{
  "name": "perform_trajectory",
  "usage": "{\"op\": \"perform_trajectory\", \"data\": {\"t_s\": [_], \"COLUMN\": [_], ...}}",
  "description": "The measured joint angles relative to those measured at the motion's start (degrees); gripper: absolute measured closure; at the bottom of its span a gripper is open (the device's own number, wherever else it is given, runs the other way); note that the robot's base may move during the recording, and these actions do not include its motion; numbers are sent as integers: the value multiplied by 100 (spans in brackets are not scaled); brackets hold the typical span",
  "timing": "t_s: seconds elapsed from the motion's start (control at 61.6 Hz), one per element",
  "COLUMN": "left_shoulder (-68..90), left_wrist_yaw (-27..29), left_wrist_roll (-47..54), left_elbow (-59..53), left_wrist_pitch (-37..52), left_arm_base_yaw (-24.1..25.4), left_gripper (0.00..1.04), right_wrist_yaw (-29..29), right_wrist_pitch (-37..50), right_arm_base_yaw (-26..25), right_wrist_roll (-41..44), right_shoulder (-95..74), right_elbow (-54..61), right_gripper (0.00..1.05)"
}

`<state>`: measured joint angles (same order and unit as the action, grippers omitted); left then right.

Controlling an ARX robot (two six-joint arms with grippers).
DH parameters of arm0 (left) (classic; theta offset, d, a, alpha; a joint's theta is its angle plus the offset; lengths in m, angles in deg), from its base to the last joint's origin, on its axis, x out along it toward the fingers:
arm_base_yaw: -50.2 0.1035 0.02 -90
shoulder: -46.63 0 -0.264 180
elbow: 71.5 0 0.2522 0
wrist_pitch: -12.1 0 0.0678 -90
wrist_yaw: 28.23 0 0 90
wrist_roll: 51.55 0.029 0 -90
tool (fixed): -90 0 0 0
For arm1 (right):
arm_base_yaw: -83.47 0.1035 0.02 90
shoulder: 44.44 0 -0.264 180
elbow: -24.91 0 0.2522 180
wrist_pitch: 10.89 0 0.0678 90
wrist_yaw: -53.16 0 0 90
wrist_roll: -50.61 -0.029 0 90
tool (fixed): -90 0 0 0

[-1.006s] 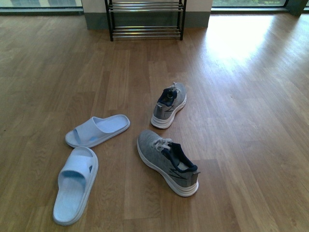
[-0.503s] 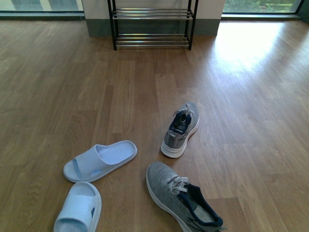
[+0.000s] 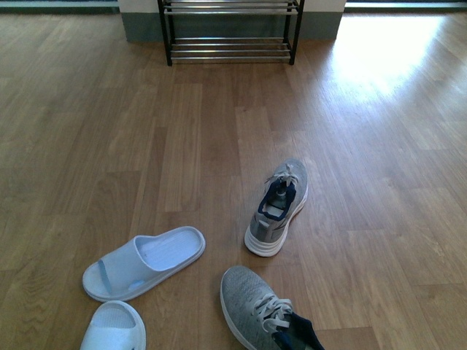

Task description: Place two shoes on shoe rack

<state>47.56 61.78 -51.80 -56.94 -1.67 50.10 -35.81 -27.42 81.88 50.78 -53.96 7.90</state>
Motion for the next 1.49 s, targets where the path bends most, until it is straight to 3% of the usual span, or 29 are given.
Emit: {"op": "perform_trajectory", "data": {"t_s": [0.097, 0.211, 0.373, 0.471, 0.698, 1.152, 1.493], "left_shoulder": [0, 0, 0, 0, 0, 0, 0], "left_wrist_yaw": [0, 0, 0, 0, 0, 0, 0], "left_wrist_roll": [0, 0, 0, 0, 0, 0, 0], "left_elbow": [0, 0, 0, 0, 0, 0, 0], "left_wrist_pitch": [0, 0, 0, 0, 0, 0, 0], "left_arm_base_yaw": [0, 0, 0, 0, 0, 0, 0], "left_gripper": [9, 9, 9, 9, 9, 9, 9], "right_wrist_yaw": [-621, -1342, -1613, -1550, -1261, -944, -1589], "right_wrist_pitch": [717, 2175, 4111, 4618, 4758, 4531, 4317], "right_arm_base_yaw": [-474, -1040, -1388, -1423, -1263, -577, 94], "right_wrist_roll": [203, 846, 2087, 2520, 2610, 809, -109], "right_shoulder": [-1434, -3932, -8078, -9906, -12336, -14131, -13975], "right_elbow": [-96, -240, -780, -1169, -1993, -3174, -3364], "right_gripper": [9, 9, 9, 9, 9, 9, 9]}}
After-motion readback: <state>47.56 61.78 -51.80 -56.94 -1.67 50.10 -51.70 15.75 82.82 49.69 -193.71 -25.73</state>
